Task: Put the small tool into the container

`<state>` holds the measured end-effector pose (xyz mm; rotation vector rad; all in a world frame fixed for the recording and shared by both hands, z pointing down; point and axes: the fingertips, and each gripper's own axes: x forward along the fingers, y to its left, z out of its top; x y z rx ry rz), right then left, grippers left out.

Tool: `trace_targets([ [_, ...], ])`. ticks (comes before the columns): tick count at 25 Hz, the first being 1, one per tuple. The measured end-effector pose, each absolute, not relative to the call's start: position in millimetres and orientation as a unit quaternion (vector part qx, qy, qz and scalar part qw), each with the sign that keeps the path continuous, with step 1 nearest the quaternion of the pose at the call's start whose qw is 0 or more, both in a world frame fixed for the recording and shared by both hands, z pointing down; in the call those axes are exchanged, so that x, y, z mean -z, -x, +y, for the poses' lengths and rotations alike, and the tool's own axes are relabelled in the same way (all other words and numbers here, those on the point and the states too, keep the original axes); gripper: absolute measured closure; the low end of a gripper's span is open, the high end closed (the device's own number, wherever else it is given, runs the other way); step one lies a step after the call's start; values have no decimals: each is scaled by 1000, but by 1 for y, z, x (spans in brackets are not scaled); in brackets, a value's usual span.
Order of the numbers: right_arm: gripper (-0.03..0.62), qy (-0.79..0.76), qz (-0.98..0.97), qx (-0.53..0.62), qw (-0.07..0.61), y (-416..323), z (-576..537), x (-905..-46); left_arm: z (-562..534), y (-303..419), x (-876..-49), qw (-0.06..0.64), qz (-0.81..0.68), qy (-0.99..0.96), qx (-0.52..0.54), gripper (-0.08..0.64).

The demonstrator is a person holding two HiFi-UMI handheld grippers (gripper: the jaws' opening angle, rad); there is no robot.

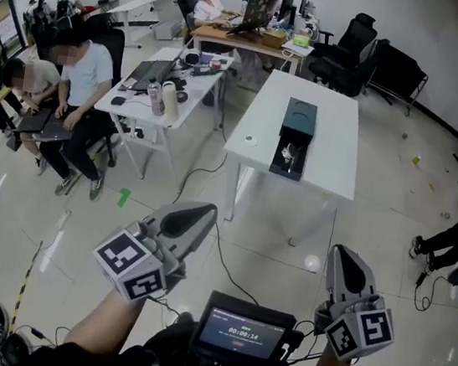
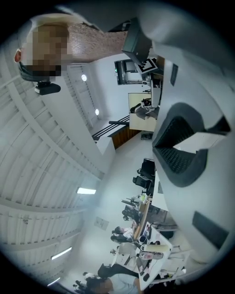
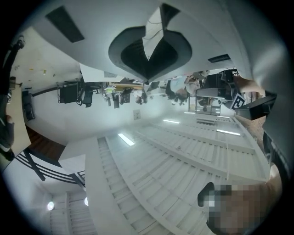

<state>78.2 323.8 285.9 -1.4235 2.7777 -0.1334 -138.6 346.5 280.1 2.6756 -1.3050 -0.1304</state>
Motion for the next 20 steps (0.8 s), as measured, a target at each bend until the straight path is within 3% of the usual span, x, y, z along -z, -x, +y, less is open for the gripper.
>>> trace_targets([
  [7,592,456,889,40,3,-53,341,-288,361,167,-288,88,-439,-893,53,545],
  [20,592,459,888,25,-3,-61,359,-277,376,155,-287,95,-427,-898,53,545],
])
